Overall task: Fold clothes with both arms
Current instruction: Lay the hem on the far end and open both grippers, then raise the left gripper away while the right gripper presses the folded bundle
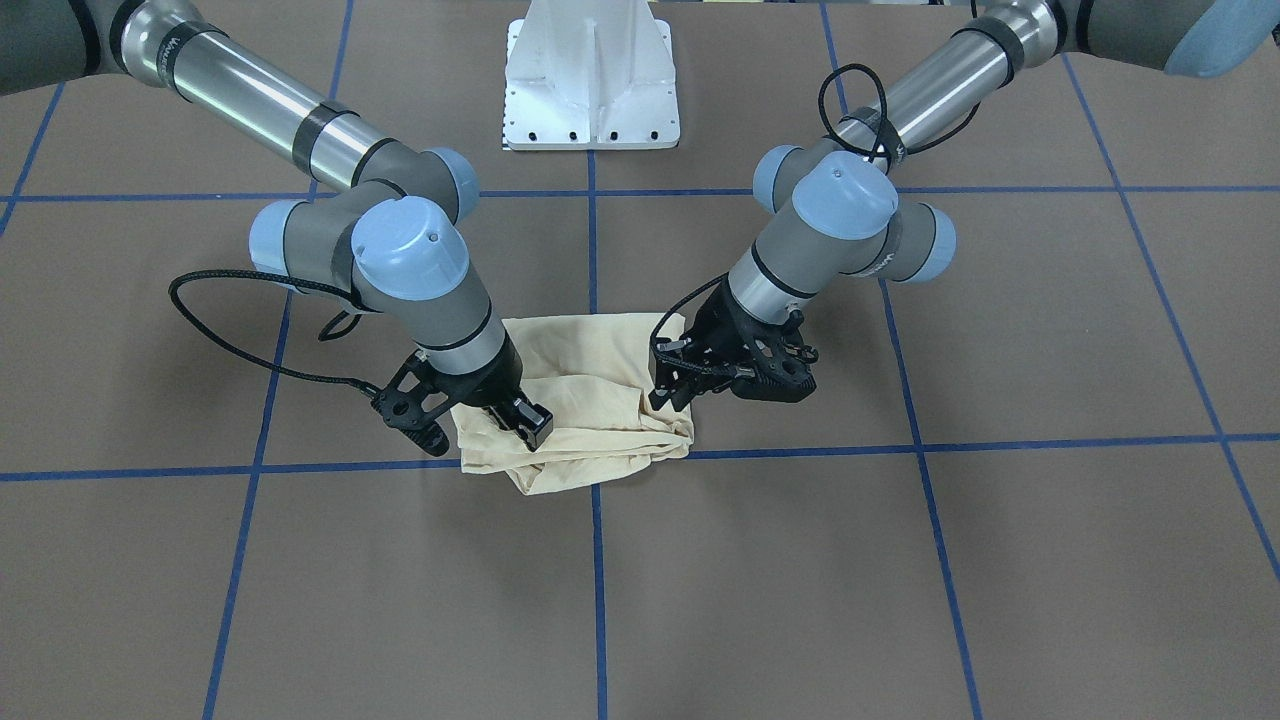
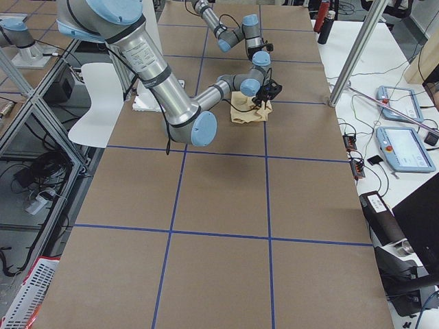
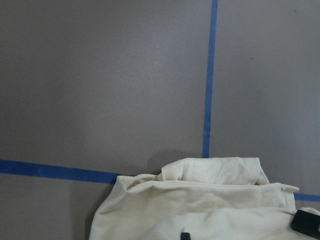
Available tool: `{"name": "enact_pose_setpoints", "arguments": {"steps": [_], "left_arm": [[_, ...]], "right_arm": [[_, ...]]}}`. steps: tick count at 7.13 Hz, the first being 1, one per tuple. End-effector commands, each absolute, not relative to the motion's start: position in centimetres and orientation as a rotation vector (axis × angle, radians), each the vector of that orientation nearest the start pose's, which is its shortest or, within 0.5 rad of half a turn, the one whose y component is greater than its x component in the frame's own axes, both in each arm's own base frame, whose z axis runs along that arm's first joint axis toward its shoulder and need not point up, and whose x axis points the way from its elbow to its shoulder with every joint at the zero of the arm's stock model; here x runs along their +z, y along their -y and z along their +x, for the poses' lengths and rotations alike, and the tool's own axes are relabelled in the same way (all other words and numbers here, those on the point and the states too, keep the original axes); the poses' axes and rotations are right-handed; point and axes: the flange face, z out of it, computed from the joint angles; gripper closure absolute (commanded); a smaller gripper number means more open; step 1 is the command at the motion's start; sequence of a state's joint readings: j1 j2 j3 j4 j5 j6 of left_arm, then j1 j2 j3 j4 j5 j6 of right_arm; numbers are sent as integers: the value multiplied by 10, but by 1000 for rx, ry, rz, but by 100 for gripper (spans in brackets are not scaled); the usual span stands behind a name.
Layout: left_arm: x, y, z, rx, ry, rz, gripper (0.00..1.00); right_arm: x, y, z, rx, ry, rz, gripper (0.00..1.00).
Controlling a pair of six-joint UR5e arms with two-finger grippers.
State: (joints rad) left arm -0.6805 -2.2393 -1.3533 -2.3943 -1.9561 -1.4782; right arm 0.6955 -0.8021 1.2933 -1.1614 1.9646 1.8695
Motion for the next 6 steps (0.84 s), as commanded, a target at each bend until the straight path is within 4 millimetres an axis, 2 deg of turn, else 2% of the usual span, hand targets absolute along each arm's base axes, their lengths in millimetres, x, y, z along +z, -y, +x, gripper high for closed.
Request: {"name": "enact_pose_setpoints", "arguments": {"steps": [1,2,3,4,5,6], "left_arm": [[259,555,488,-283,-1285,191,0],[265,564,473,-261,-1278,171,0],[275,569,449,-246,-1283,135,0],[289,565,424,-247,-1285,132,0],[300,564,398,-208,-1278,156,0],[311,567,371,-207,-1269,163,0]], "right_arm": [[259,596,-502,673,995,-170,0],[248,596,-495,632,1017,-164,0],[234,587,-494,587,1041,-141,0],[224,574,-492,554,1062,-117,0],[210,553,-502,513,1080,-112,0],[196,521,-522,474,1051,-98,0]]}}
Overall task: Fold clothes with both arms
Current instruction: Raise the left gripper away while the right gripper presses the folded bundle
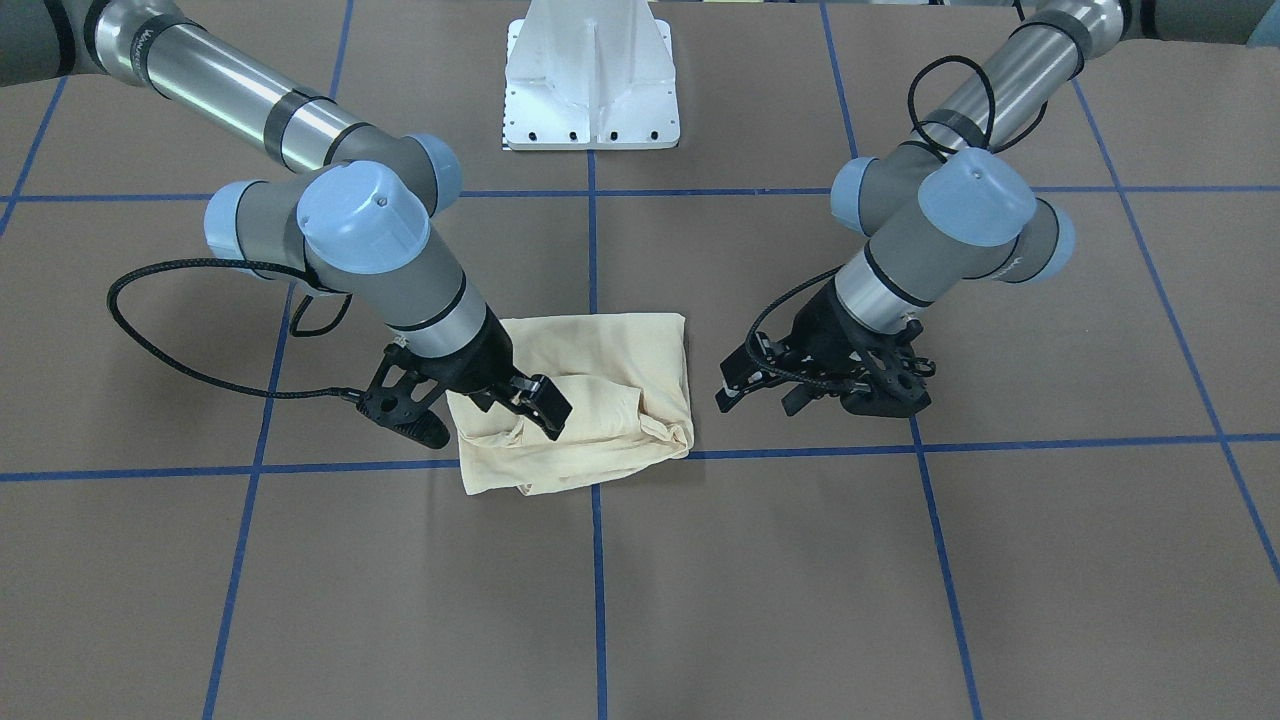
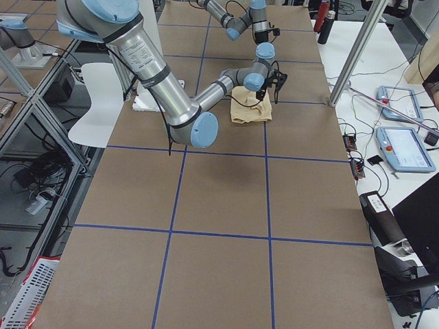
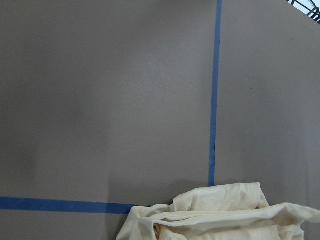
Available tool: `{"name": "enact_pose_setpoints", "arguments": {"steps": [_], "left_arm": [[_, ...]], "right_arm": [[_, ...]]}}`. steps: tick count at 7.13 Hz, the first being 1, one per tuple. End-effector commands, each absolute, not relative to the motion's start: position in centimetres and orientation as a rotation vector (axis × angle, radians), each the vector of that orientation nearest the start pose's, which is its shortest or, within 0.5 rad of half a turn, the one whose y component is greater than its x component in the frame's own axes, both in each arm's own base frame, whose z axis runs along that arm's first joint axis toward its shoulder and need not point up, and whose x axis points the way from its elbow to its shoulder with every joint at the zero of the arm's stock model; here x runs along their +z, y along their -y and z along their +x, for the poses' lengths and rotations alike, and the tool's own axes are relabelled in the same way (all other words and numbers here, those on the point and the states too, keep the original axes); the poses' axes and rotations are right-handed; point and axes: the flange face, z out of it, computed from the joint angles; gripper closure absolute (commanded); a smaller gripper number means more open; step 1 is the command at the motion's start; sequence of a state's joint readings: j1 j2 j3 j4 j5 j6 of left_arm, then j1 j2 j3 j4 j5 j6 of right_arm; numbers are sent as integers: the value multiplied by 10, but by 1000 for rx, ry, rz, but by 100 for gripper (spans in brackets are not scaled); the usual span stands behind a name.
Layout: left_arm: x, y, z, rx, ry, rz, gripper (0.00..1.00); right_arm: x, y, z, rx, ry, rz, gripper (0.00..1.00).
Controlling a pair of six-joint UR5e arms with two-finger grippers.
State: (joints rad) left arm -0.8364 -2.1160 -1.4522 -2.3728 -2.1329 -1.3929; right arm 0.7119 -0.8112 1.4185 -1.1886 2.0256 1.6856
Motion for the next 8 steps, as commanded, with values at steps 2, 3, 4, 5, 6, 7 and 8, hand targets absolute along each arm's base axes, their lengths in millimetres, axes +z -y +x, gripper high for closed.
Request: {"name": "enact_pose_setpoints", "arguments": {"steps": [2,3,4,5,6,7,8], "left_arm": [[329,574,342,-191,-1252,182,0],[341,573,339,-194,-1239,178,0],[350,570,337,-194,-1230,172,0],[351,570,337,-195,-1228,172,0],[357,568,337,-197,-1223,166,0],[359,567,336,-198,-1222,165,0],[360,567,337,-198,-1222,165,0]], "right_arm": [[189,448,-578,314,906,21,0],[192,428,-600,259,872,65,0],[196,433,-613,162,832,142,1],[204,442,-619,87,798,185,1],[209,453,-619,76,780,203,2],[202,469,-630,78,752,235,2],[202,476,-641,70,730,233,2]]}}
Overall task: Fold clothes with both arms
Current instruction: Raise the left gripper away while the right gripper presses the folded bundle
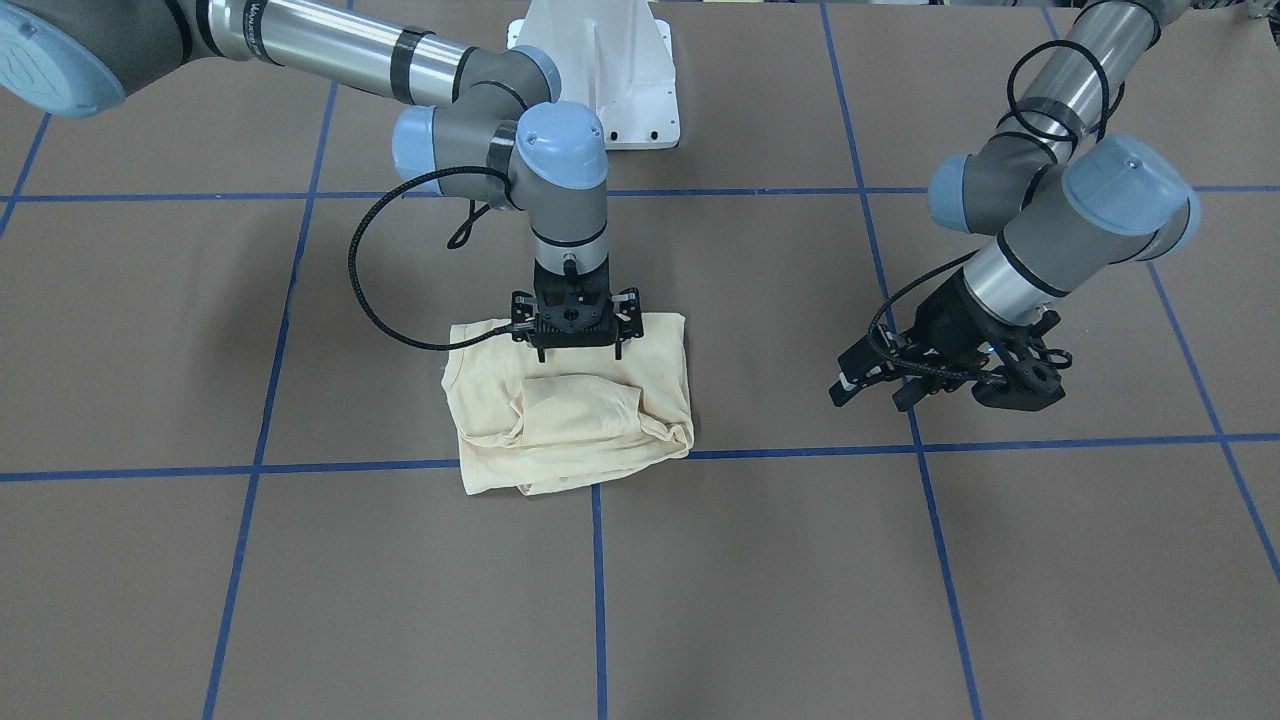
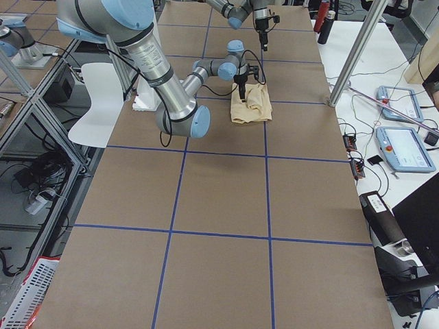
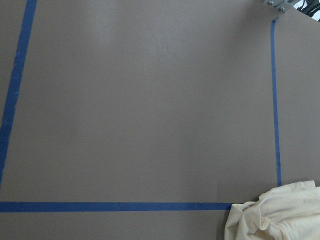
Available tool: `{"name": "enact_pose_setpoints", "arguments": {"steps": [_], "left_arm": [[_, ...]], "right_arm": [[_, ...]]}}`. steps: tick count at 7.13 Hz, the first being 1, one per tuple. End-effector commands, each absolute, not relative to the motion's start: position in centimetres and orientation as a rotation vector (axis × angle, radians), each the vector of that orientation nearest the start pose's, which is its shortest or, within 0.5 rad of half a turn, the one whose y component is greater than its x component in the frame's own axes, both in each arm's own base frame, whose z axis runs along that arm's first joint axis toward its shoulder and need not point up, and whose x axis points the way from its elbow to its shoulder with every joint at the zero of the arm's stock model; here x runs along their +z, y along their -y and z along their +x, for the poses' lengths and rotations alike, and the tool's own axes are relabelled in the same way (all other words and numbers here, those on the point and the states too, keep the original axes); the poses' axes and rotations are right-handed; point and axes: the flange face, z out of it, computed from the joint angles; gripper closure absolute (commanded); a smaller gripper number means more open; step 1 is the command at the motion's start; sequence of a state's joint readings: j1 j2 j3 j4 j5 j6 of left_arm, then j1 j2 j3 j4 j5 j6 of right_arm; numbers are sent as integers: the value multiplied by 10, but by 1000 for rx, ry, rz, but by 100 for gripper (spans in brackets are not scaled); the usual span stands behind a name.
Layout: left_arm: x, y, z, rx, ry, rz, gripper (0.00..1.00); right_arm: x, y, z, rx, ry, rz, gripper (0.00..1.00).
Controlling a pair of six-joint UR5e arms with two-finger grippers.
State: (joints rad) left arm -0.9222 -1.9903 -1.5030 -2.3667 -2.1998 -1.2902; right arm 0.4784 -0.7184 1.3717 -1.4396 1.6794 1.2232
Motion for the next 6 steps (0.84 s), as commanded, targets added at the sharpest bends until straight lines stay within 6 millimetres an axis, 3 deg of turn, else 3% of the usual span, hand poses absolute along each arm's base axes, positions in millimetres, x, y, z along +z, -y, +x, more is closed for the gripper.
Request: {"name": "enact_pose_setpoints", "arguments": {"steps": [1,3,5,6], "left_arm": [[361,568,337,-195,-1219,168,0],[362,569,336,-184,-1215,176,0],[367,567,336,-185,-1212,173,0],[367,567,336,-185,-1212,172,0]], "right_arm": [[205,479,-641,61,720,237,2],[208,499,-634,73,730,258,2],[187,544,-636,104,737,285,2],[185,560,-625,97,728,303,2]]}}
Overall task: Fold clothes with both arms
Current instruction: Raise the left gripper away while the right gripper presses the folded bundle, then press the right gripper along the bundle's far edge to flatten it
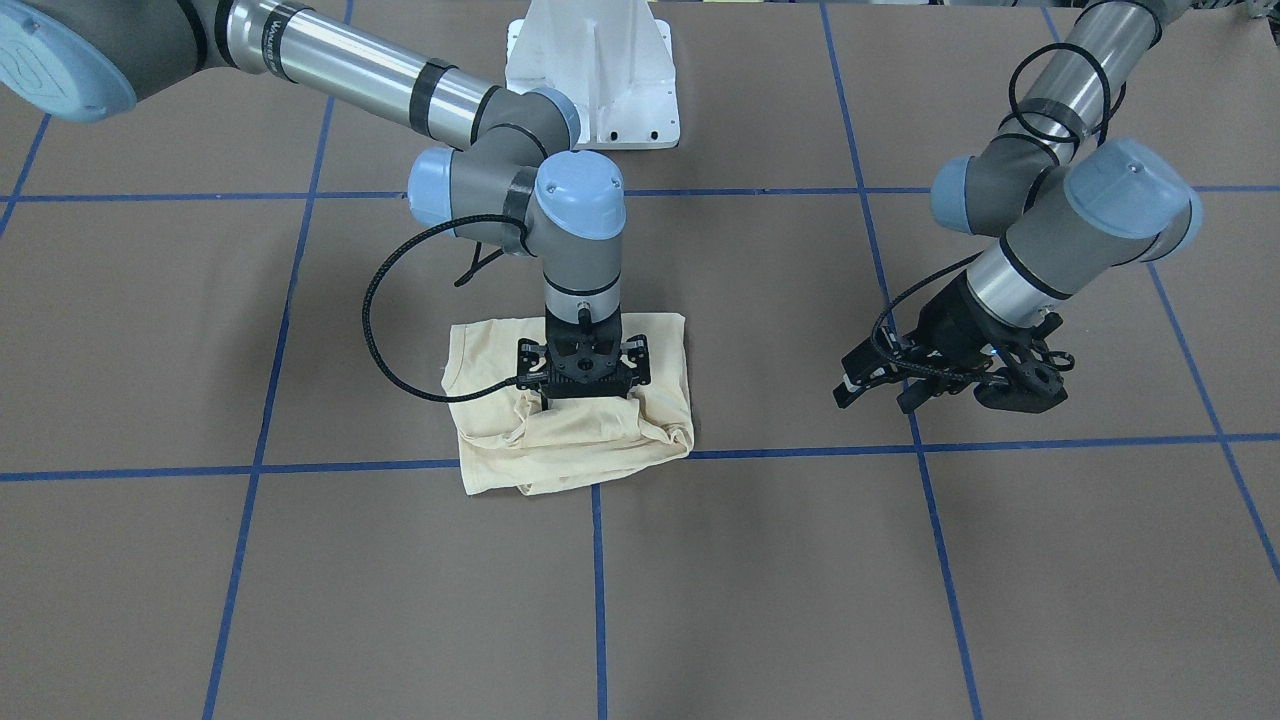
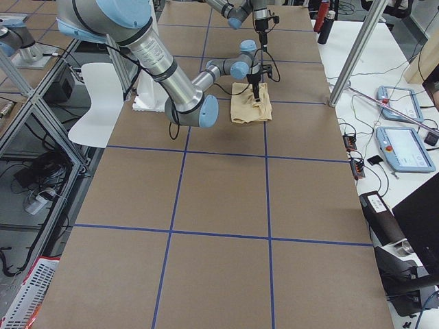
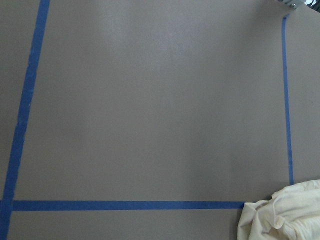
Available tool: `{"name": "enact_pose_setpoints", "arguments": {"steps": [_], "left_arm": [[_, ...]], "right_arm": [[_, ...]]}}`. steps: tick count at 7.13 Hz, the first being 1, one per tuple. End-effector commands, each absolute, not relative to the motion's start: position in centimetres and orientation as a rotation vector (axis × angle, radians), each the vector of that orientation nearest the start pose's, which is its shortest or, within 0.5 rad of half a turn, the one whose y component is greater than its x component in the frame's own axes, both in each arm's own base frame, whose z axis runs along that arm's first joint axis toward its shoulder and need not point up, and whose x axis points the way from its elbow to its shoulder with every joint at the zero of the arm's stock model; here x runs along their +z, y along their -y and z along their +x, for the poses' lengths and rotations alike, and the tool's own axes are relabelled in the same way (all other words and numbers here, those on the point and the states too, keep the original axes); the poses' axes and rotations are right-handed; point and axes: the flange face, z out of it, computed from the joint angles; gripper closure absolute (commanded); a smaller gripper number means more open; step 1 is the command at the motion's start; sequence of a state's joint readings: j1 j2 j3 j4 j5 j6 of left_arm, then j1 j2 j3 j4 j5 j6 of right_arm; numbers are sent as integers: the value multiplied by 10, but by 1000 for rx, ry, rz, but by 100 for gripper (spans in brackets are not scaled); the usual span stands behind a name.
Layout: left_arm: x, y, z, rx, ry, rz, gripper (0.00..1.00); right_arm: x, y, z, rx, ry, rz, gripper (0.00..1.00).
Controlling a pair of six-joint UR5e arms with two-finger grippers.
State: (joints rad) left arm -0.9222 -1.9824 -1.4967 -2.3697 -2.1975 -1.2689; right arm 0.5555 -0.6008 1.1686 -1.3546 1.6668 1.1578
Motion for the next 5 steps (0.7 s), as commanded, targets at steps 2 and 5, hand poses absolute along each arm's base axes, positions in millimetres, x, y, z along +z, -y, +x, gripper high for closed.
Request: {"name": "enact_pose_setpoints", "arguments": {"steps": [2,5], "left_arm": [[366,567,335,-184,-1214,172,0],[365,572,327,-195,-1216,182,0]], "right_arm": [[181,588,-608,109,732,336,2],[166,612,-587,116,740,358,2]]}}
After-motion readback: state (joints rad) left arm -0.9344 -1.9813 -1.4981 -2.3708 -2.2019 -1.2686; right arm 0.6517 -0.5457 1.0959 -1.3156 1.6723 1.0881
